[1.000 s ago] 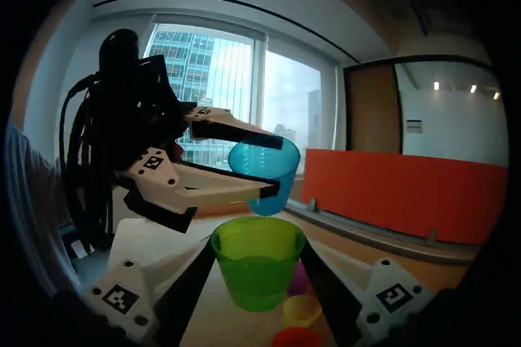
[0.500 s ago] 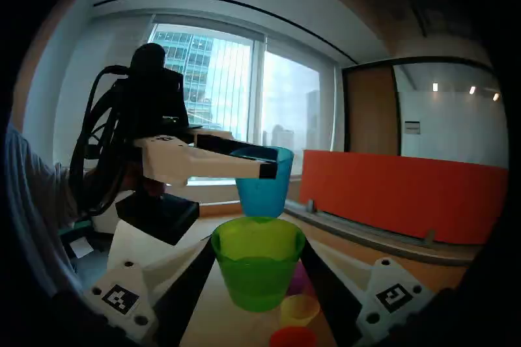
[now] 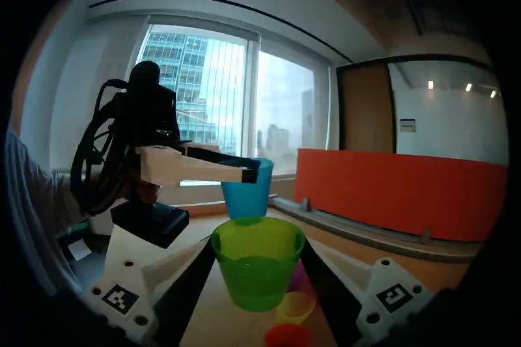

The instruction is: Pour water

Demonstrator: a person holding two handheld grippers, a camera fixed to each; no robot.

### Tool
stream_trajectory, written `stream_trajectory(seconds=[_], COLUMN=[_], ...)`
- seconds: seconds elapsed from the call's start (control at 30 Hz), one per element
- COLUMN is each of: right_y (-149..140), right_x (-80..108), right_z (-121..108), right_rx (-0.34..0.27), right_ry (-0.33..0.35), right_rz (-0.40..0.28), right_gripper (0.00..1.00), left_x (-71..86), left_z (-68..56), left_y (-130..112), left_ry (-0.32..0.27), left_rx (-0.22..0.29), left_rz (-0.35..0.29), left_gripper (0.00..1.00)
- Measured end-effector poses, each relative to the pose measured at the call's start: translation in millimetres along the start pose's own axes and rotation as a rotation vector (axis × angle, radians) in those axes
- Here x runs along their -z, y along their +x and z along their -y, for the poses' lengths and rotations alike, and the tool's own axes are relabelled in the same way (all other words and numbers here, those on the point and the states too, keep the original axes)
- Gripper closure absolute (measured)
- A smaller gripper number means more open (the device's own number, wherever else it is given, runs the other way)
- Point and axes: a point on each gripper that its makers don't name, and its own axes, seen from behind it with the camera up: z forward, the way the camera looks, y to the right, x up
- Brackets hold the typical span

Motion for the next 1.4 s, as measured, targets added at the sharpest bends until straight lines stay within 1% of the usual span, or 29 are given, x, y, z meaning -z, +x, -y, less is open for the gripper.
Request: stream_trajectory(seconds=[0.13,0.33,0.5,0.7,0.87,1.07,1.4], right_y=[-5,-16,-29,-48,-70,-92,-107], right_x=[6.8,21.8,38.9,63.0,81.1,94.6,100.6], right_z=[-9,-27,-47,-73,-89,-101,-110], right_rx=[-0.003,-0.008,-0.013,-0.019,-0.034,-0.045,-0.070], right_ry=[-0.022,-0.069,-0.122,-0.194,-0.241,-0.280,-0.296], right_rz=[0.010,0.029,0.051,0.085,0.123,0.157,0.185], right_gripper=[0.09,0.09,0.09,0.09,0.09,0.09,0.09], left_x=[6.7,17.6,28.9,39.2,44.7,46.1,46.2], left_z=[9.1,23.2,34.4,43.1,42.3,35.8,26.2], left_y=[-19,-56,-91,-137,-175,-209,-244], left_ry=[0.023,0.066,0.107,0.145,0.155,0.144,0.101], left_rx=[0.018,0.041,0.054,0.058,0.035,0.012,0.040], left_rz=[0.022,0.066,0.111,0.181,0.253,0.329,0.428], left_gripper=[0.10,0.10,0.10,0.09,0.09,0.09,0.09])
